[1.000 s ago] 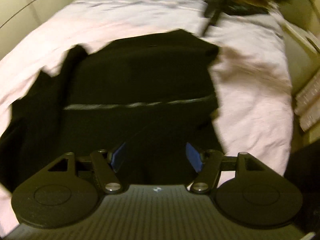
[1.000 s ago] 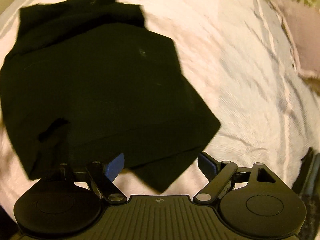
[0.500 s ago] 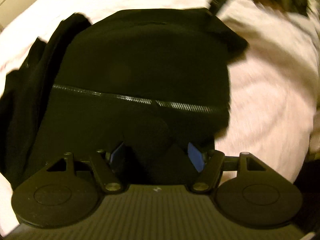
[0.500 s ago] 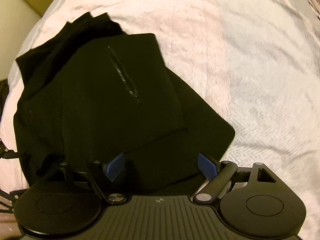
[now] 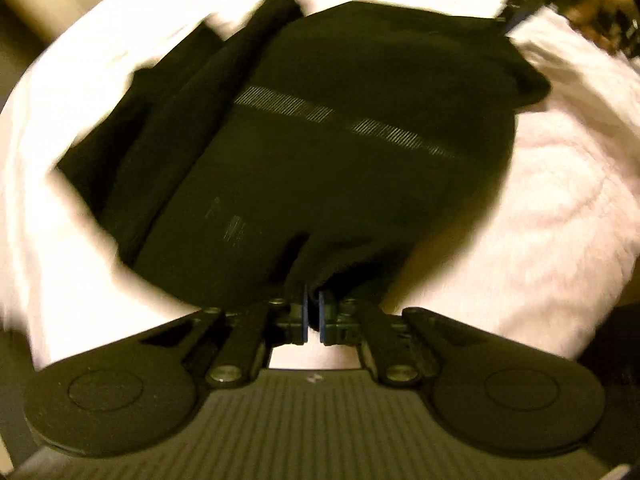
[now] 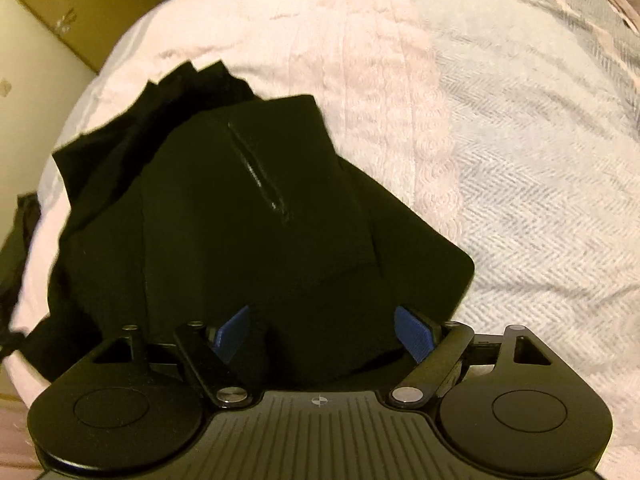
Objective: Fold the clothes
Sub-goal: 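Lower the jacket onto the bedspread and open both grippers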
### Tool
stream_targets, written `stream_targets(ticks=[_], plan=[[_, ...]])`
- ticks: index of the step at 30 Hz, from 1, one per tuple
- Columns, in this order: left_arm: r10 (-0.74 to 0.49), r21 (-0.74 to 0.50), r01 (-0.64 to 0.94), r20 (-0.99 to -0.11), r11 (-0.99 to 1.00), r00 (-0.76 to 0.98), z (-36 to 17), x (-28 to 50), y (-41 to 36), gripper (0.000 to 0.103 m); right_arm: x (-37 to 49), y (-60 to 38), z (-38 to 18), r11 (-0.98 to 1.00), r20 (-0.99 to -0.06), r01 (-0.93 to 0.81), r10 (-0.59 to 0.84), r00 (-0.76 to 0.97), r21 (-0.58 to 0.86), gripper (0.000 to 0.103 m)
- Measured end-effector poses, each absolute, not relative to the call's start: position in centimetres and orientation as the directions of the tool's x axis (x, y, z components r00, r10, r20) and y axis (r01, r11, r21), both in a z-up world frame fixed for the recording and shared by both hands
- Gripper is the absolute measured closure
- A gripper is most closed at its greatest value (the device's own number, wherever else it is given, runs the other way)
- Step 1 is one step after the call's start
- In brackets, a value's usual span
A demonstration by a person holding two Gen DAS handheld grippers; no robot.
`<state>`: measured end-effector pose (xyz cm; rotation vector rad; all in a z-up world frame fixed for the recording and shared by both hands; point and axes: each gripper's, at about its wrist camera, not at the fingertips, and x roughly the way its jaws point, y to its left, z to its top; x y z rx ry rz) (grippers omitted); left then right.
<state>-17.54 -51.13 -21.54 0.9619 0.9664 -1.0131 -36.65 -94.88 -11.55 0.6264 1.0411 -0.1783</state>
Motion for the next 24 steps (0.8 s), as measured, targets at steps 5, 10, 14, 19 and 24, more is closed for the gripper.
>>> stream_targets(ticks=[5,10,14,19,24], plan=[[-0.138,0.193,0.906,-0.955,0.376,0.261,-21.6,-18.5,-45.4,0.100,-35.5,-94.9,-13.5,0.787,-0.834,0.403,0.240,0.497,0.467,0.030],[-0.164,0.183,0.896,-0.949,0.405,0.268,-22.5,-20.0,-45.8,0.100,-34.6,-94.5,-15.2,0.755,-0.844,0.425,0.316,0.433,0.500,0.096],[-0.208,0.172,0.898,-0.939,0.404,0.274,-21.3,-20.1,-44.5,0.100,-35.4,-93.0,-12.2,0.806,-0.874,0.388,0.303,0.381,0.448,0.099],[-0.242,0.153,0.919,-0.937,0.363,0.251,-19.1,-19.5,-40.0,0.100,-40.7,-88.5,-6.9,0.845,-0.899,0.362,0.271,0.345,0.393,0.100],[-0.206,0.130,0.942,-0.958,0.309,0.200,-19.9,-20.3,-33.7,0.100,-48.7,-81.8,-5.3,0.799,-0.911,0.448,0.300,0.283,0.402,0.100]])
